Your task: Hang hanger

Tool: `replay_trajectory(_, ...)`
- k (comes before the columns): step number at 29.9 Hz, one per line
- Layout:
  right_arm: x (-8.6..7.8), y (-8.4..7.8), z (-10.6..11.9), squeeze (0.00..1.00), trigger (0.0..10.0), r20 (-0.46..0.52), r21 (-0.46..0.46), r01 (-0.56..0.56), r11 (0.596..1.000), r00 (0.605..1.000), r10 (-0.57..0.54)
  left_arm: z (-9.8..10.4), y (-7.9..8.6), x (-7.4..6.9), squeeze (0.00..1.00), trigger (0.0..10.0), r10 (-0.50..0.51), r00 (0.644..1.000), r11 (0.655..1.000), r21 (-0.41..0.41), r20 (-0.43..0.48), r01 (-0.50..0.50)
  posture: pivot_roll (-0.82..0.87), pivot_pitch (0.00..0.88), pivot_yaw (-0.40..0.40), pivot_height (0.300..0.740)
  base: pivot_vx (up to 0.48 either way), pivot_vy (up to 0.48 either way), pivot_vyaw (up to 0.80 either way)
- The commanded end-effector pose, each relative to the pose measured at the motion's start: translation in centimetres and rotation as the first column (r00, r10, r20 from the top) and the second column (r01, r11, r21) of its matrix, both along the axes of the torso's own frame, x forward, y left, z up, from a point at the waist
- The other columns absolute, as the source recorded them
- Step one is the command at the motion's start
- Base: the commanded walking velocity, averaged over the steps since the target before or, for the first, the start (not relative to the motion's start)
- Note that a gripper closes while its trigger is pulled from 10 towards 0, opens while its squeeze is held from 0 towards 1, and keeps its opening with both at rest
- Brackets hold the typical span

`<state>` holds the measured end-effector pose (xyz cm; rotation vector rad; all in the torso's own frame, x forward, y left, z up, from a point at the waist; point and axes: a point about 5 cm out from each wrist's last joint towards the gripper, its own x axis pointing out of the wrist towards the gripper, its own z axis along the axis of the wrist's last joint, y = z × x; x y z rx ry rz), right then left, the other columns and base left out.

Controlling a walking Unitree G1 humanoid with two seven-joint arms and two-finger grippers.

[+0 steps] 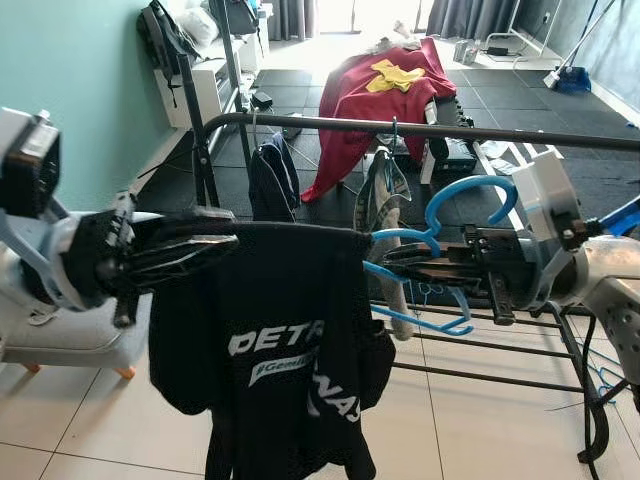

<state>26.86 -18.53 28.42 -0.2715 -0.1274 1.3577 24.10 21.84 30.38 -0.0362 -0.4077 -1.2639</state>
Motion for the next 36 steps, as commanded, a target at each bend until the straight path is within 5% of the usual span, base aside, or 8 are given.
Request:
replay_trajectory(1, 0.0, -0.6, 0.9, 0.00, 0.0, 0.032, 0.041, 0.020, 0.999, 0.999, -0.021, 0.2, 1.8, 0.0, 1.00, 10.0, 0.060, 0.998, 0.997, -0.054, 0.007, -0.059, -0.15, 0.021, 0.047, 0.740, 0.000, 0.000, 0.00)
replay_trajectory(4, -0.3, -1.4, 1.8, 0.00, 0.0, 0.056, 0.080, 0.030, 0.996, 0.998, -0.034, 0.6, 4.6, -0.8, 1.00, 10.0, 0.121, 0.993, 0.982, -0.148, 0.016, -0.117, -0.15, 0.024, 0.050, 0.740, 0.000, 0.000, 0.00)
replay_trajectory(9, -0.4, -1.6, 2.7, 0.00, 0.0, 0.079, 0.123, 0.025, 0.992, 0.996, -0.035, -0.2, 5.5, -1.1, 1.00, 10.0, 0.153, 0.988, 0.979, -0.138, -0.009, -0.153, -0.15, 0.027, 0.051, 0.740, 0.000, 0.000, 0.00)
replay_trajectory(20, -0.9, -1.2, 3.7, 0.00, 0.0, 0.097, 0.172, -0.043, 0.984, 0.995, 0.027, -4.4, 4.0, 0.4, 1.00, 10.0, 0.238, 0.966, 0.966, -0.081, -0.097, -0.246, -0.15, 0.025, 0.045, 0.740, 0.000, 0.000, 0.00)
replay_trajectory(21, -0.9, -1.2, 3.8, 0.00, 0.0, 0.098, 0.170, -0.045, 0.984, 0.995, 0.028, -4.5, 3.8, 0.7, 0.47, 10.0, 0.247, 0.964, 0.963, -0.088, -0.095, -0.255, -0.15, 0.025, 0.045, 0.740, 0.000, 0.000, 0.00)
replay_trajectory(22, -0.9, -1.2, 3.8, 0.00, 0.0, 0.098, 0.170, -0.045, 0.984, 0.995, 0.028, -4.5, 3.8, 0.7, 0.47, 10.0, 0.247, 0.964, 0.963, -0.088, -0.095, -0.255, -0.15, 0.025, 0.045, 0.740, 0.000, 0.000, 0.00)
replay_trajectory(23, -0.9, -1.2, 3.8, 0.00, 0.0, 0.099, 0.168, -0.047, 0.985, 0.995, 0.031, -4.6, 3.6, 1.0, 0.00, 10.0, 0.259, 0.962, 0.959, -0.091, -0.092, -0.267, -0.15, 0.024, 0.045, 0.740, 0.000, 0.000, 0.00)
replay_trajectory(36, -0.9, -1.0, 3.7, 0.00, 0.0, 0.093, 0.172, -0.046, 0.984, 0.995, 0.030, -5.3, 2.5, 0.8, 0.00, 10.0, 0.171, 0.978, 0.982, -0.064, -0.119, -0.179, -0.15, 0.028, 0.045, 0.740, 0.000, 0.000, 0.00)
